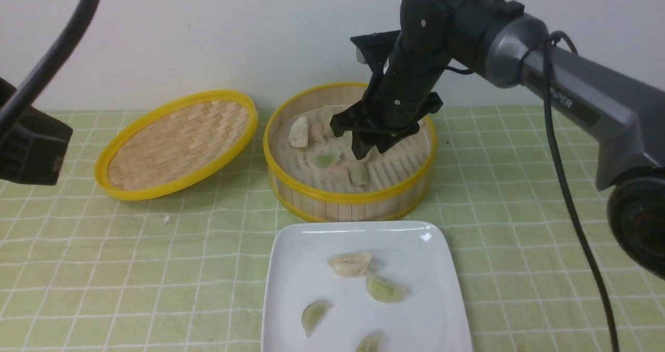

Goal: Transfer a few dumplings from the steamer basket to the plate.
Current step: Use the right arm to grab a dumpling from inside the steamer

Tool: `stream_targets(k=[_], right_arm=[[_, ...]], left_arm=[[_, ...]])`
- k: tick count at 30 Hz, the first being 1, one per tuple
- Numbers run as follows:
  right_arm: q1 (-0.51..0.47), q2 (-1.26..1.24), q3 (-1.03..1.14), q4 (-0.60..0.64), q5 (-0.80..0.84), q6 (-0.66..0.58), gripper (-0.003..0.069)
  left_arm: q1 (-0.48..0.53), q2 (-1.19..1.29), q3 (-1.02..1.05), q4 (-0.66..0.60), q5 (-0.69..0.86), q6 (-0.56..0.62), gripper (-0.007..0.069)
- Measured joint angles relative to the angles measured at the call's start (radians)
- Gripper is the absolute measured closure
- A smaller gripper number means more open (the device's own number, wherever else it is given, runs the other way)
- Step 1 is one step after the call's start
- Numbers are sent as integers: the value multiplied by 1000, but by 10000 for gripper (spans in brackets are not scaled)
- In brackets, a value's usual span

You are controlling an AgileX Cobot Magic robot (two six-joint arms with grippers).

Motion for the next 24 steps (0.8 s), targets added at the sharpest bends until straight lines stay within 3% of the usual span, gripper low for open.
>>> stream_targets(k=[10, 19, 21, 24], right_arm=[[-7, 87, 8, -10, -82, 3, 309], [-8, 129, 6, 5, -143, -3, 302], [-8, 129, 7, 7, -143, -15, 326], [-8, 128, 7, 7, -121, -51, 455]], left_arm=[[0, -2, 0, -5, 12, 0, 631], [0, -2, 0, -39, 14, -9, 631], [0, -2, 0, -49, 14, -10, 631], [0, -2, 0, -56, 14, -10, 631]])
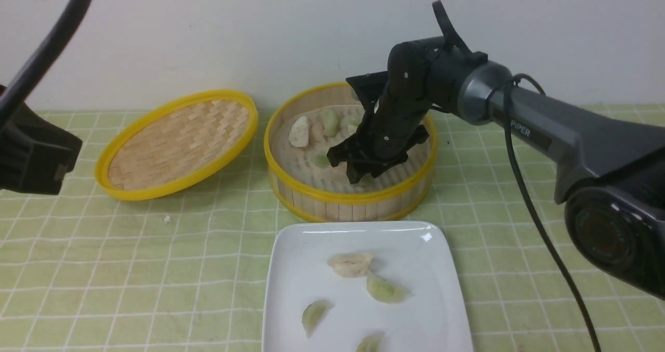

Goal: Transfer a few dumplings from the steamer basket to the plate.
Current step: Use the right arm to grab a dumpling from inside the steamer, then use the right arm to put the dumpling into the plate

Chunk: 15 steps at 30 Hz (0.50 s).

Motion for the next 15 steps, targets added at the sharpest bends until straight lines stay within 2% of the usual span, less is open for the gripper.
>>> stream_targets(k=[1, 2, 6, 15], right_arm=[[0, -3, 0, -2, 12, 0, 516], [0, -8, 0, -4, 25, -9, 547], [-1, -57, 3, -20, 103, -27, 543], [-20, -292, 72, -28, 111, -49, 543]], left_arm=[[0, -1, 0, 0, 0, -1, 631], [0, -1, 0, 0, 0, -1, 631], [0, -1, 0, 0, 0, -1, 631], [0, -2, 0, 2, 1, -1, 631]])
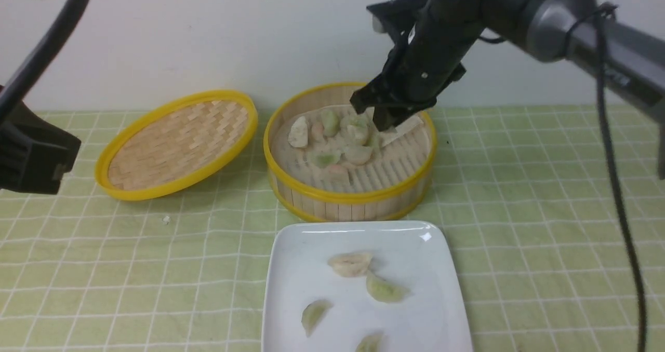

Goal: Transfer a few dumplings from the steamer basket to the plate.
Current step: Use the right arm to put the dumpling into the plate

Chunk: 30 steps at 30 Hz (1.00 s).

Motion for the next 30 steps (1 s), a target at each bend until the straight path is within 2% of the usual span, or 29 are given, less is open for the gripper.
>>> stream_targets(k=[3, 6, 10, 14, 18, 20, 23, 25, 30], right_arm=[[0, -115, 122, 37, 0, -9, 543], [1, -270, 344, 141, 2, -40, 543], [22, -326, 559, 183, 1, -68, 543], [46, -304, 673, 181, -72, -79, 543], [46, -276, 687, 181, -117, -79, 532], [46, -263, 687, 181, -140, -79, 501], [46, -254, 687, 170, -185, -79, 405], [46, -254, 681, 166, -205, -77, 315], [26, -253, 579, 119, -222, -63, 200]], left_arm=[[0, 0, 0, 1, 0, 2, 631], [0, 0, 0, 1, 0, 5, 631], [0, 0, 0, 1, 0, 14, 631], [0, 0, 0, 1, 0, 18, 631], [0, 0, 0, 2, 0, 18, 631], [0, 1, 0, 2, 0, 18, 631], [0, 1, 0, 2, 0, 18, 631], [0, 1, 0, 2, 0, 18, 631], [0, 1, 0, 2, 0, 18, 631]])
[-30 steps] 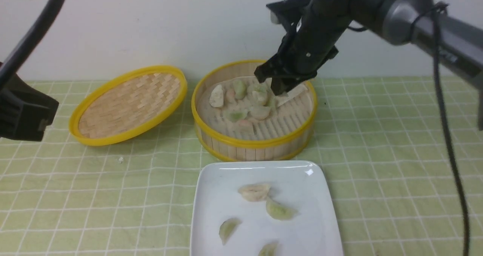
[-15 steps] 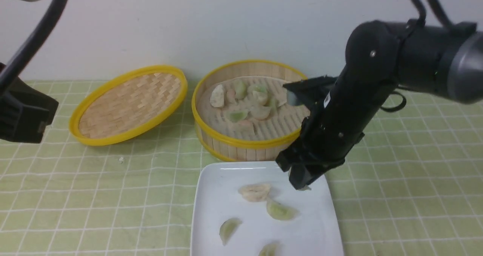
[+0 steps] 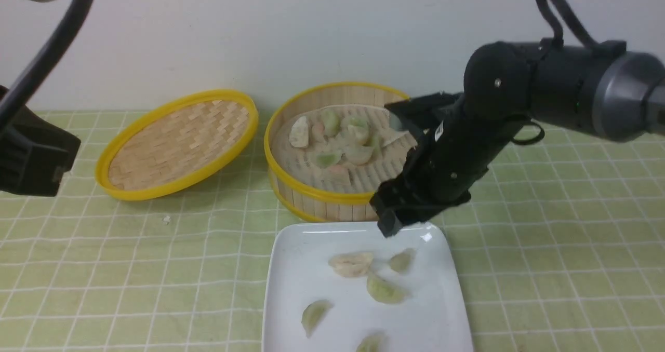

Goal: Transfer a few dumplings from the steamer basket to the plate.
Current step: Use the right arm to put the dumpling into the plate, then use the right arm to grab a dumpling from inside the steamer

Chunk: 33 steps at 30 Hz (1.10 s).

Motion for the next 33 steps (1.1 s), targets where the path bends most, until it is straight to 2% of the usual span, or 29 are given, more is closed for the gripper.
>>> stream_targets(k=[4, 7, 11, 18, 23, 33], right_arm=[[-50, 47, -156, -44, -55, 21, 189], [-90, 145, -320, -66, -46, 13, 212], [-99, 305, -504, -89, -9, -6, 249], [-96, 531, -695, -131, -1, 22, 264], [-96, 599, -760, -138, -11, 38, 265], [-96, 640, -781, -59, -53, 40, 267]], left_arm=[[0, 0, 0, 0, 0, 0, 631], [0, 0, 0, 0, 0, 0, 631], [0, 0, 0, 0, 0, 0, 631], [0, 0, 0, 0, 0, 0, 631], [0, 0, 0, 0, 0, 0, 631], [0, 0, 0, 36, 0, 0, 631]])
